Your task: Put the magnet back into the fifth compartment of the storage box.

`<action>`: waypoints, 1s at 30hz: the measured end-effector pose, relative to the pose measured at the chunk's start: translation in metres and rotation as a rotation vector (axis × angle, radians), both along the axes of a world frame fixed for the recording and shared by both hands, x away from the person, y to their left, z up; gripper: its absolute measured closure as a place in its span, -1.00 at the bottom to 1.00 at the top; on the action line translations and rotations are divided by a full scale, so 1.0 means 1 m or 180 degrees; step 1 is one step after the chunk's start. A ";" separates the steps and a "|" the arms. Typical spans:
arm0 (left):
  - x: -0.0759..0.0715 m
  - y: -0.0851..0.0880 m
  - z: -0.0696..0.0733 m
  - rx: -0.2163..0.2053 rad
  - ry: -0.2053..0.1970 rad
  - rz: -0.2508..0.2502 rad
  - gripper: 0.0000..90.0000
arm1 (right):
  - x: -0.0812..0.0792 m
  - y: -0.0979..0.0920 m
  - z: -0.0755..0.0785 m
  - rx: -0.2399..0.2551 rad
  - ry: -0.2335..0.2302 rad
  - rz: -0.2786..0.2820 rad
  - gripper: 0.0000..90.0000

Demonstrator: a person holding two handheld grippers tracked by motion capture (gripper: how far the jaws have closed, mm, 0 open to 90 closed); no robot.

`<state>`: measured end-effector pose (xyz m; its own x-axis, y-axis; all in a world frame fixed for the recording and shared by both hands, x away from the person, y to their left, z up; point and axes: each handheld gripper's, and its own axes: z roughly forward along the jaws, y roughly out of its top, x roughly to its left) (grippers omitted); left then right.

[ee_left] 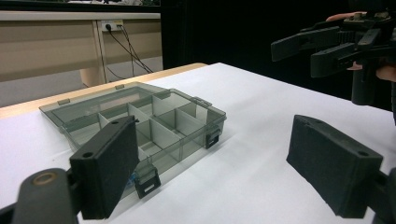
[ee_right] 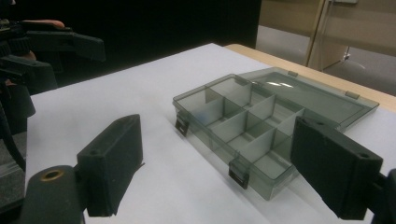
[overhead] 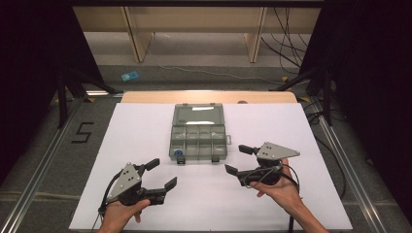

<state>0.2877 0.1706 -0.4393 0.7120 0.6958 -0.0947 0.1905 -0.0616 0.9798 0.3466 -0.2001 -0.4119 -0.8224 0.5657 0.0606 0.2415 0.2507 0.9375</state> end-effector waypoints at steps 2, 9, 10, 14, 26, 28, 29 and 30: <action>0.000 0.000 0.000 -0.0001 0.0000 0.0001 -0.65 | 0.000 0.000 -0.002 0.0022 -0.0025 0.0006 -0.60; 0.000 0.000 0.000 0.0005 -0.0002 -0.0006 -0.65 | -0.004 -0.004 -0.003 0.0031 0.0045 -0.0015 -0.60; 0.000 0.000 0.000 0.0002 0.0001 -0.0002 -0.65 | -0.004 -0.005 -0.003 0.0028 0.0053 -0.0010 -0.60; 0.000 0.000 0.000 -0.0007 -0.0002 -0.0005 -0.65 | -0.005 -0.008 -0.004 0.0029 -0.0018 -0.0066 -0.60; 0.000 0.000 0.000 -0.0002 0.0005 0.0005 -0.65 | -0.013 -0.021 -0.009 0.0108 -0.0009 -0.0158 -0.62; 0.000 0.000 0.000 0.0000 0.0009 -0.0009 -0.65 | -0.015 -0.023 -0.010 0.0099 0.0054 -0.0142 -0.62; 0.000 -0.001 0.000 0.0006 0.0011 -0.0017 -0.65 | -0.015 -0.024 -0.010 0.0079 0.0006 -0.0164 -0.62; 0.000 -0.001 0.000 0.0003 0.0014 -0.0017 -0.65 | -0.017 -0.024 -0.011 0.0107 0.0024 -0.0172 -0.62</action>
<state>0.2874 0.1697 -0.4396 0.7153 0.6920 -0.0972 0.1945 -0.0635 0.9789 0.3301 -0.2245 -0.4228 -0.7902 0.6068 0.0863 0.2608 0.2055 0.9433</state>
